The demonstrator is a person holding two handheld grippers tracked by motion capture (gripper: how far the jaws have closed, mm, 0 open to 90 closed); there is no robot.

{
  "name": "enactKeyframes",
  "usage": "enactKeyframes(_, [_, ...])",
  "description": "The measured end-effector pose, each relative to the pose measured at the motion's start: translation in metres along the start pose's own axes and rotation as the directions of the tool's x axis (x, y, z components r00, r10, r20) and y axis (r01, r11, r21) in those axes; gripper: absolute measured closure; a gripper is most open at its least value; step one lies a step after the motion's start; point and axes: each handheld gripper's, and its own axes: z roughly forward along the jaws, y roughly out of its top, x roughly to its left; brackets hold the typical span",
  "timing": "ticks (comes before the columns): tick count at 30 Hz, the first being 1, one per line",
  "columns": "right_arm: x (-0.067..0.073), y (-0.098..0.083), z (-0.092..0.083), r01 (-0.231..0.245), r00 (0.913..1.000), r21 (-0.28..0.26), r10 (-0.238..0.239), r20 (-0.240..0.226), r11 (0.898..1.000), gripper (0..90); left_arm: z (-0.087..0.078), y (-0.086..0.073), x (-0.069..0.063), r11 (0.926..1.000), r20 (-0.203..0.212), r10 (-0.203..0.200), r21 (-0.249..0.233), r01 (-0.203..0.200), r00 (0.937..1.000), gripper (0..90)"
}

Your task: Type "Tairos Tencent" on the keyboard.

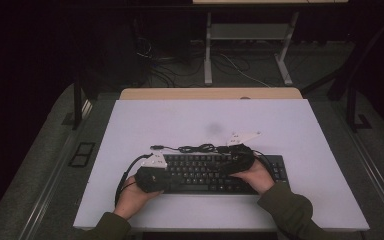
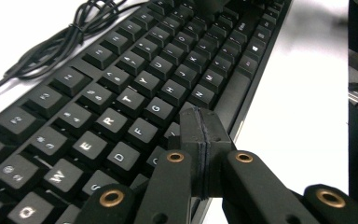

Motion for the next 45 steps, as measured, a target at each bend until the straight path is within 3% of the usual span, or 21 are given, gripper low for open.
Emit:
enactKeyframes(7, [0.000, 0.000, 0.001, 0.004, 1.0000, 0.002, -0.004, 0.001, 1.000, 22.2, 0.009, -0.002, -0.001, 0.9994, 0.018, 0.007, 0.033, -0.008, 0.9998, 89.1])
enactKeyframes(21, [0.000, 0.000, 0.001, 0.004, 1.0000, 0.002, -0.004, 0.003, 1.000, 22.2, 0.012, -0.004, 0.000, 0.9988, 0.025, 0.004, 0.049, -0.005, 0.9997, 89.1])
enactKeyframes(23, [0.000, 0.000, 0.001, 0.002, 1.0000, 0.002, -0.002, 0.002, 1.000, 22.2, 0.013, -0.005, 0.001, 0.9994, 0.038, -0.012, 0.034, 0.011, 0.9992, 89.1])
enactKeyframes(31, [0.000, 0.000, 0.000, 0.002, 1.0000, -0.002, -0.002, 0.003, 1.000, 22.2, 0.011, -0.002, -0.001, 0.9992, 0.026, 0.012, 0.038, -0.013, 0.9996, 89.1])
enactKeyframes(45, [0.000, 0.000, 0.000, 0.002, 1.0000, -0.002, -0.002, 0.001, 1.000, 22.2, 0.006, 0.000, -0.001, 0.9999, 0.015, 0.007, 0.013, -0.007, 0.9999, 89.0])
